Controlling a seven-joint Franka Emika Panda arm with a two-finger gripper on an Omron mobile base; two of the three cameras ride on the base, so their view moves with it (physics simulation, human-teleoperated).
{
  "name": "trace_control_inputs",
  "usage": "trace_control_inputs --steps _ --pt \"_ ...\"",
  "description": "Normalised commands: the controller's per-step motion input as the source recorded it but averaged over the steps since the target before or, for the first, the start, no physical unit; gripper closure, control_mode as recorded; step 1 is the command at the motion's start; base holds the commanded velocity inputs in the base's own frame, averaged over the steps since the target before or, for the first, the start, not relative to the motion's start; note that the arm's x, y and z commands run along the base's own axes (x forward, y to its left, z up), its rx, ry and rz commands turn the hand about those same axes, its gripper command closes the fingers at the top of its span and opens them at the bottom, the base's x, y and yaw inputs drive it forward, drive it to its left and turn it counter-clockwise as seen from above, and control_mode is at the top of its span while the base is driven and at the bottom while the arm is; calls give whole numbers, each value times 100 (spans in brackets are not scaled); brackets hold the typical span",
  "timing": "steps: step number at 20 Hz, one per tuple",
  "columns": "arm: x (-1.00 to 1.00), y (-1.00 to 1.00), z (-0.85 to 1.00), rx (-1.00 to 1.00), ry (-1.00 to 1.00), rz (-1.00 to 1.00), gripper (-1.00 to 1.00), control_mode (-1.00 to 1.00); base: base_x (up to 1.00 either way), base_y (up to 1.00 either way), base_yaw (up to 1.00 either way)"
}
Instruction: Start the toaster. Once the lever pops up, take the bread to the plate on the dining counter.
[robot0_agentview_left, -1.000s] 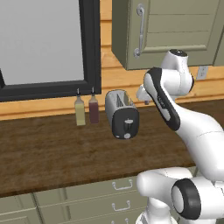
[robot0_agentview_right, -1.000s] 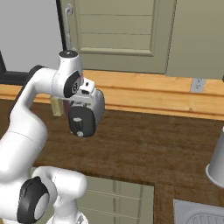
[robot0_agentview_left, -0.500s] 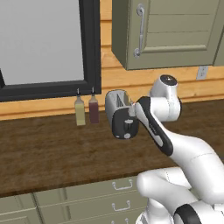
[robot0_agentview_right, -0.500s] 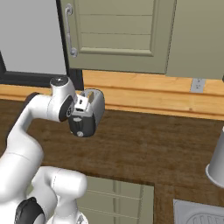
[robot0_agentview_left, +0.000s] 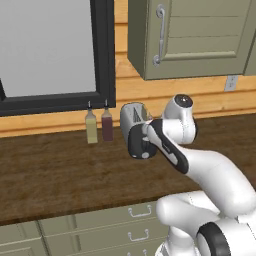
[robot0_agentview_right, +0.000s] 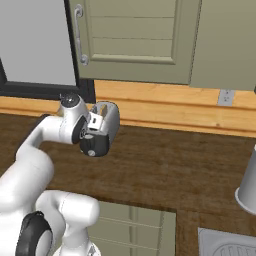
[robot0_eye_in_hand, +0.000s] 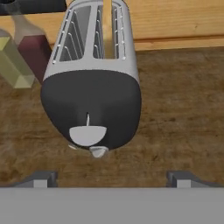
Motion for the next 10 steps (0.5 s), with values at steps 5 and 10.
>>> trace_control_inputs --steps 5,10 --pt "40 0 -26 0 0 -3 -100 -100 0 0 0" --pt "4 0 -22 0 0 0 -100 -100 0 0 0"
